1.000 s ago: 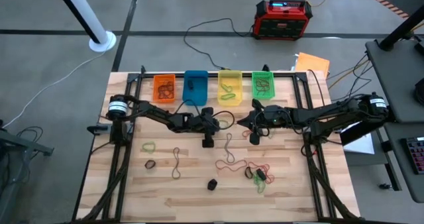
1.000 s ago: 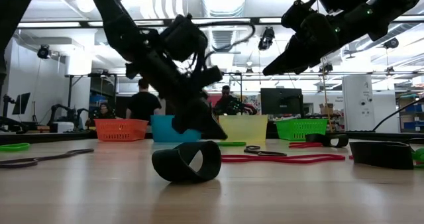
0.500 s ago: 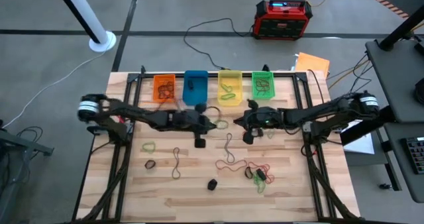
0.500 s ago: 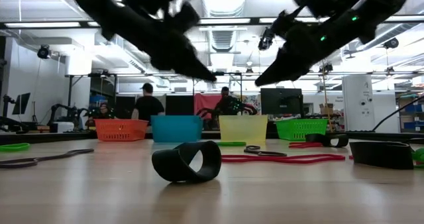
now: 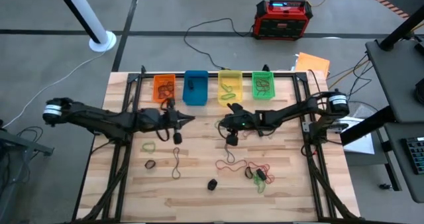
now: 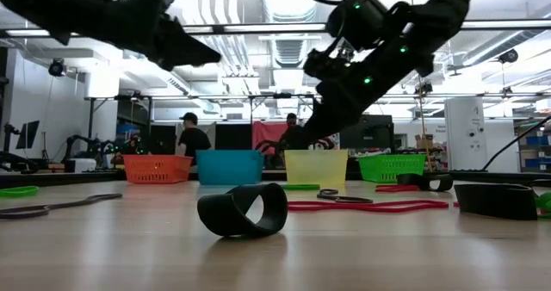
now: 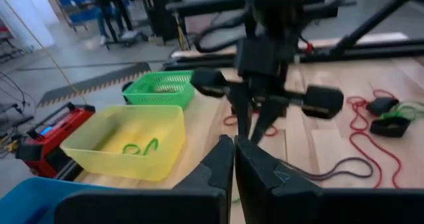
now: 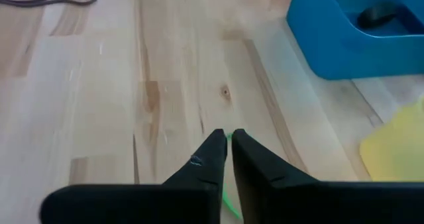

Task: Sort rubber bands into baskets
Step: Put the green rubber band into the yellow bin

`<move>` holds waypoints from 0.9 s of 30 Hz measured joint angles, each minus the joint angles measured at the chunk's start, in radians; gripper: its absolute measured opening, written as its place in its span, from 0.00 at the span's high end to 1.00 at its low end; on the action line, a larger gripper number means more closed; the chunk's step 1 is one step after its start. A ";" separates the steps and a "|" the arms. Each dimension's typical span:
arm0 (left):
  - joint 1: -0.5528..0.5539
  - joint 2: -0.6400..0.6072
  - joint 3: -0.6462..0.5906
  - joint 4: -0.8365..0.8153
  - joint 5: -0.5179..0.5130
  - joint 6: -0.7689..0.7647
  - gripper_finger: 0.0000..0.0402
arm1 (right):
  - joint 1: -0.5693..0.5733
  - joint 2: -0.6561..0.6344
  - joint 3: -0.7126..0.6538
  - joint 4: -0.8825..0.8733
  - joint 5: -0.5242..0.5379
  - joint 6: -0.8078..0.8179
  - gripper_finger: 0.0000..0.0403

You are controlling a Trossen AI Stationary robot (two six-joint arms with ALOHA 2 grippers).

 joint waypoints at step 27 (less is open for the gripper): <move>0.001 -0.040 -0.107 0.112 0.000 0.069 1.00 | -0.052 0.215 0.083 -0.037 0.000 0.083 0.29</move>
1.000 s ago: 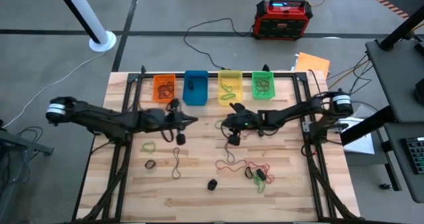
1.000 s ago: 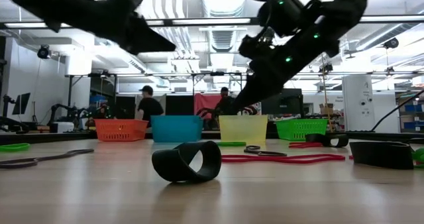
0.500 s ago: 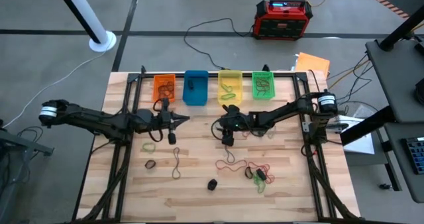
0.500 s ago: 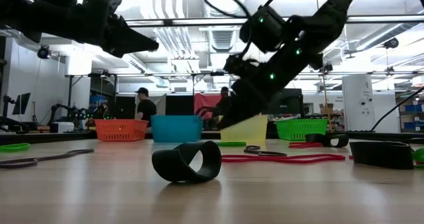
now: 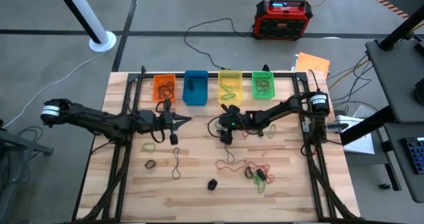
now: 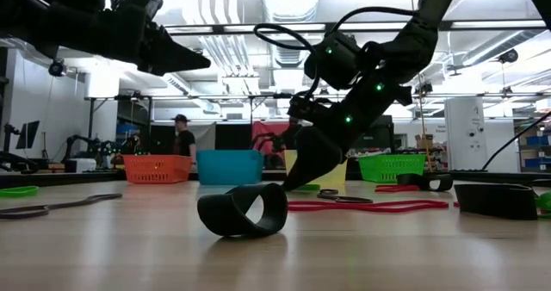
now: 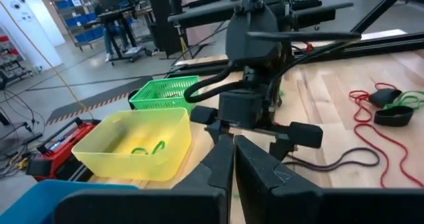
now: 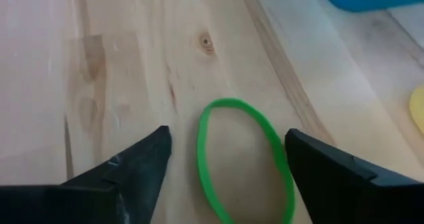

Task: Sort rubber bands into baskets
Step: Put the green rubber band into the yellow bin

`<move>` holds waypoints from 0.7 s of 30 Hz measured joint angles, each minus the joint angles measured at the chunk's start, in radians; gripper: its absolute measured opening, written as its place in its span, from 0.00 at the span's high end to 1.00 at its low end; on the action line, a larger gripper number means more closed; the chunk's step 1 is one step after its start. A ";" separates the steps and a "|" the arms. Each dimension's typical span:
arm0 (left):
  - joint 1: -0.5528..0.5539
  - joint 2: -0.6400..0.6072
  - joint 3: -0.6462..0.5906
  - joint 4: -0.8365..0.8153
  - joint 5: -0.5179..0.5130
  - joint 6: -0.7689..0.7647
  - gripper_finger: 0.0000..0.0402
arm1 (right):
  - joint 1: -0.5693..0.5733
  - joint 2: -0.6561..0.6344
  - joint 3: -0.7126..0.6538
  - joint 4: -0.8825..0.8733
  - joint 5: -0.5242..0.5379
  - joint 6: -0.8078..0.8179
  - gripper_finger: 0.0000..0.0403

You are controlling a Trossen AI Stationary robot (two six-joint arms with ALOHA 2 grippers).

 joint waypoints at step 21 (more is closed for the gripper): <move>0.000 0.056 0.000 0.046 0.000 0.002 1.00 | -0.001 -0.046 -0.009 -0.042 -0.054 -0.084 0.98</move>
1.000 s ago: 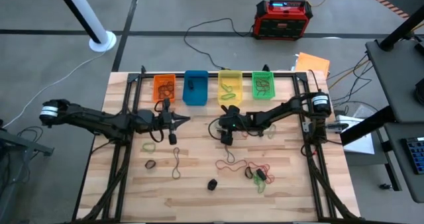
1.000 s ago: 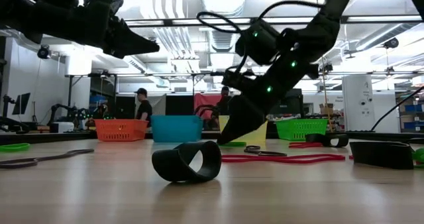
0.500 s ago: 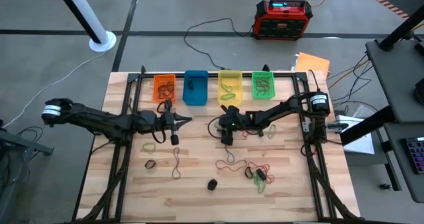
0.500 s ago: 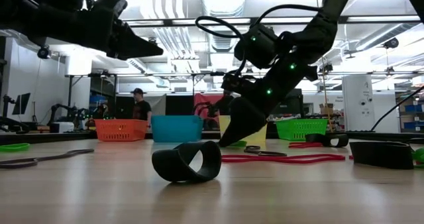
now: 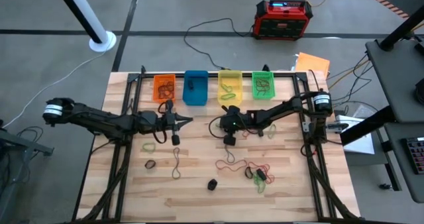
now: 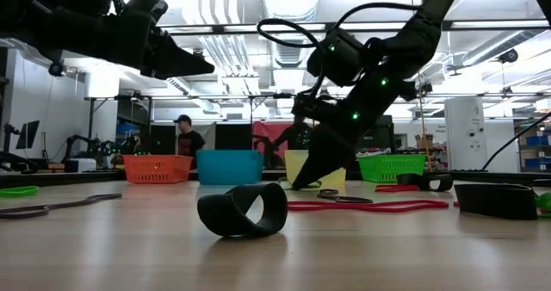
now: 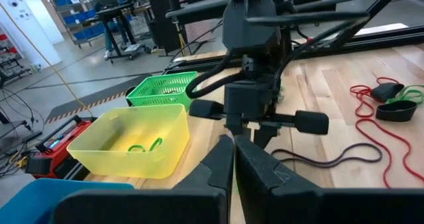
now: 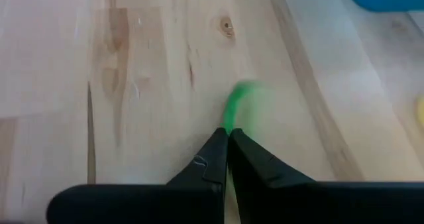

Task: Sort rubber bands into baskets
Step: Put the green rubber band into the yellow bin

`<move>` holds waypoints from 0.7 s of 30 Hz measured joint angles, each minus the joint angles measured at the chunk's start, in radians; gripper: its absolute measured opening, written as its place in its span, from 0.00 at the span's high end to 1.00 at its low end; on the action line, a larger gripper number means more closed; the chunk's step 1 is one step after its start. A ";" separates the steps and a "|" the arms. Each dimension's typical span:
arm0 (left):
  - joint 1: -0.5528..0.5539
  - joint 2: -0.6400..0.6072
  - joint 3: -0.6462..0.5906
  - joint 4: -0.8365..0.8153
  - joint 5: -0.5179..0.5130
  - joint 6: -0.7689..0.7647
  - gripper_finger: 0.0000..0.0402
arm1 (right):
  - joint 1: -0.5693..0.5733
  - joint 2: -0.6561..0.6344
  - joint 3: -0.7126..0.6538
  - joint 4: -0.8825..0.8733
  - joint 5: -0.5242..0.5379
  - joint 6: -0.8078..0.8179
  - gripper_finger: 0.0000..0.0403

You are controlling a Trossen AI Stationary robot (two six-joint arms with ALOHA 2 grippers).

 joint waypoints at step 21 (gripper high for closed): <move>0.000 0.006 0.000 0.029 0.000 0.000 1.00 | -0.113 -0.427 0.002 -0.099 0.006 -0.181 0.98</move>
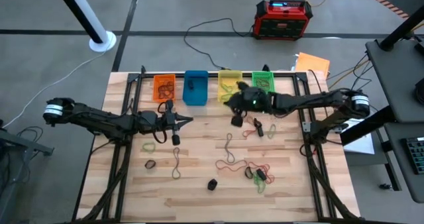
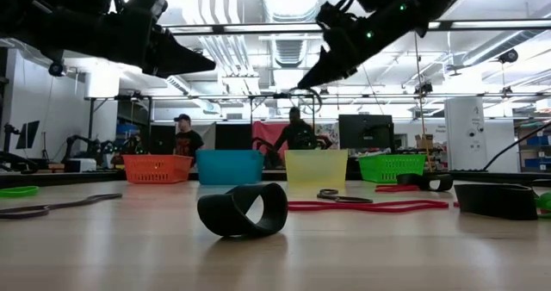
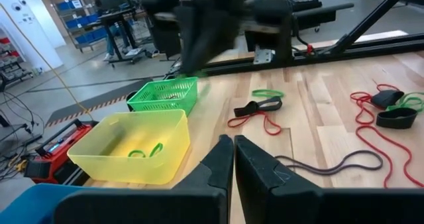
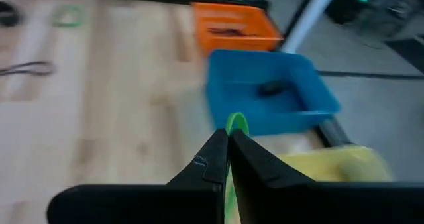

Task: Sort rubber bands into baskets
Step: Put the green rubber band into the yellow bin, then put the violet rubber band into the orange bin

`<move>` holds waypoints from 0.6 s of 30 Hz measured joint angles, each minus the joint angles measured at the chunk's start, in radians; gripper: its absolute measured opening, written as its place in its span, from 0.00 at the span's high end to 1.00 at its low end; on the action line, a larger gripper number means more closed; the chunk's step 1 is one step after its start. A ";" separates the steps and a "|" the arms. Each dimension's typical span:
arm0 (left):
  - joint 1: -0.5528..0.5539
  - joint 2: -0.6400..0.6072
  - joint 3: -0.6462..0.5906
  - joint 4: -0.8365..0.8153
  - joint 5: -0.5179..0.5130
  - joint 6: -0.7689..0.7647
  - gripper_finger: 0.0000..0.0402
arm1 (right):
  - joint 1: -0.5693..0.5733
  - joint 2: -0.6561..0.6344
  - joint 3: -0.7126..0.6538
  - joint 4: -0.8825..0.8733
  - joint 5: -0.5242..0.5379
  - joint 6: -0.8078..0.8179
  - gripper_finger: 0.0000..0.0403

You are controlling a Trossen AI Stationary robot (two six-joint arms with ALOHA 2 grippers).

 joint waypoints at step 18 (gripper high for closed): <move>0.000 0.000 0.000 0.019 0.000 -0.029 1.00 | -0.333 0.201 0.047 0.106 -0.065 0.232 0.93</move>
